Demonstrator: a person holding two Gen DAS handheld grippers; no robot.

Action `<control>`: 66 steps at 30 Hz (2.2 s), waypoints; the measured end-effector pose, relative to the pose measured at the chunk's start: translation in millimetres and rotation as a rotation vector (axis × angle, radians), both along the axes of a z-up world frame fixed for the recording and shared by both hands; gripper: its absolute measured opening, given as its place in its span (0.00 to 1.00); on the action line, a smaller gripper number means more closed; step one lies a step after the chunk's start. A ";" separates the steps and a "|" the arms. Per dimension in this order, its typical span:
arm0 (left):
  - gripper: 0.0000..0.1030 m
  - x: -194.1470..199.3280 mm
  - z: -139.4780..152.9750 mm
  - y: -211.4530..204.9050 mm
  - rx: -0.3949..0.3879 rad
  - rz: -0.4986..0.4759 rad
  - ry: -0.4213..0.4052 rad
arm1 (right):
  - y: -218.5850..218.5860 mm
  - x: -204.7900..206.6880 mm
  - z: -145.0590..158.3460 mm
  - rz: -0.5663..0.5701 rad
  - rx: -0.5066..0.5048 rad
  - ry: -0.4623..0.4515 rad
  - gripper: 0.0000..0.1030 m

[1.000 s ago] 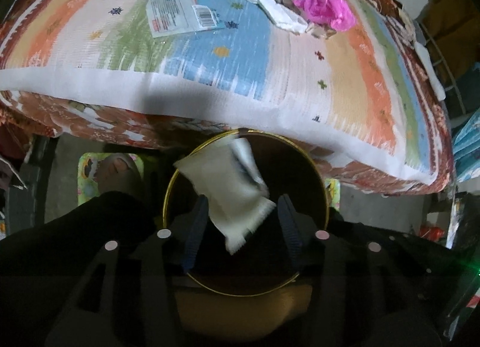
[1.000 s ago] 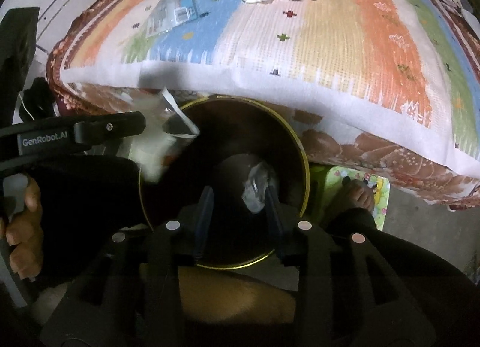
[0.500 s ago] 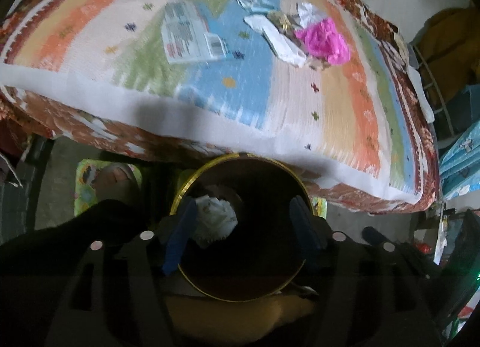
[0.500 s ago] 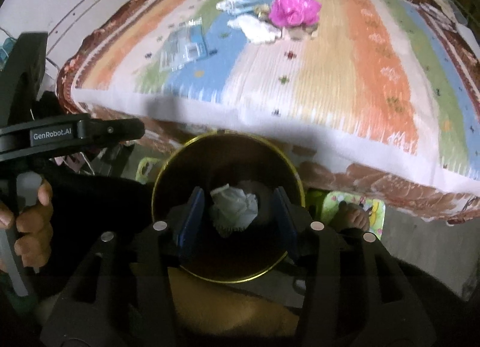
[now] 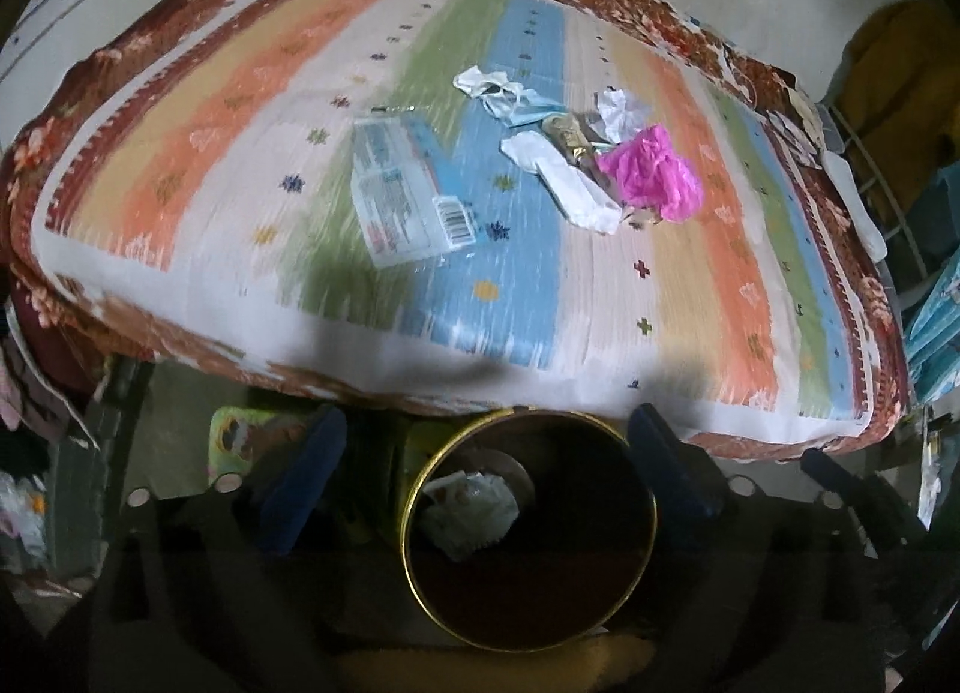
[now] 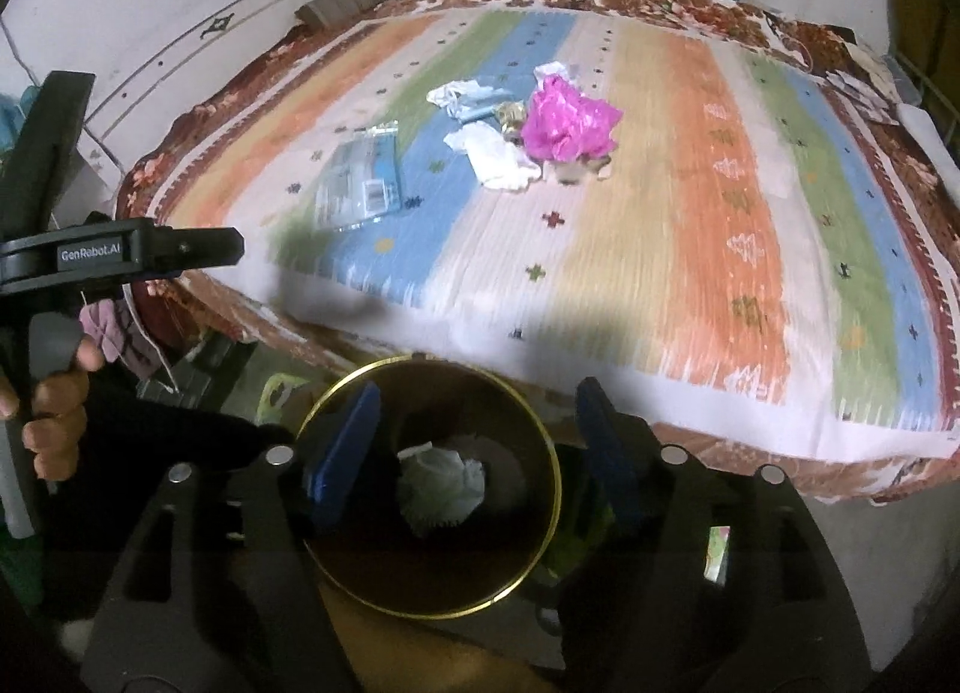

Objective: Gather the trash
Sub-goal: 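Move the left tool to the clear wrapper while the right tool reaches the pink bag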

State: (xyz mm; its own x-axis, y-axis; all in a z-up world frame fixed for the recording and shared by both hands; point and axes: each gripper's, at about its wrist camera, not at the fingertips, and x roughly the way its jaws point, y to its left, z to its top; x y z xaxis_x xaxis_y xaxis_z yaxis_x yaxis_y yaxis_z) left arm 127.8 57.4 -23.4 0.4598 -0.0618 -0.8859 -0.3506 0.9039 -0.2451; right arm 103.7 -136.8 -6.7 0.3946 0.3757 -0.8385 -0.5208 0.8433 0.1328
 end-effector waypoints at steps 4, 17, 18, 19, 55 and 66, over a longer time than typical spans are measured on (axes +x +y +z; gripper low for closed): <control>0.94 10.7 0.0 5.0 0.035 -0.015 0.001 | 5.3 9.9 7.9 0.014 0.008 -0.037 0.75; 0.94 55.0 0.1 46.2 0.035 0.035 0.020 | 22.1 59.2 20.5 0.035 -0.004 -0.116 0.88; 0.94 59.9 -1.6 51.9 0.033 0.041 0.024 | 24.1 62.4 21.7 0.037 0.000 -0.123 0.88; 0.94 62.9 -2.7 55.2 0.036 0.044 0.028 | 26.1 65.9 23.0 0.038 0.003 -0.131 0.89; 0.91 149.8 -89.6 167.9 -0.159 0.041 0.081 | 59.0 197.2 -25.5 -0.042 -0.012 -0.072 0.86; 0.67 157.1 -118.6 174.9 -0.356 -0.006 0.062 | 72.3 223.7 -48.9 -0.005 -0.035 -0.054 0.69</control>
State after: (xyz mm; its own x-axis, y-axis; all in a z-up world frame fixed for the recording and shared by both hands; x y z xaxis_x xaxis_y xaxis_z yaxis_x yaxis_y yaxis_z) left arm 284.8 232.3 -142.0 0.4049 -0.3741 -0.8343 -0.3694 0.7678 -0.5236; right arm 327.4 -64.5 -55.6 0.4409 0.3446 -0.8288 -0.5225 0.8493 0.0752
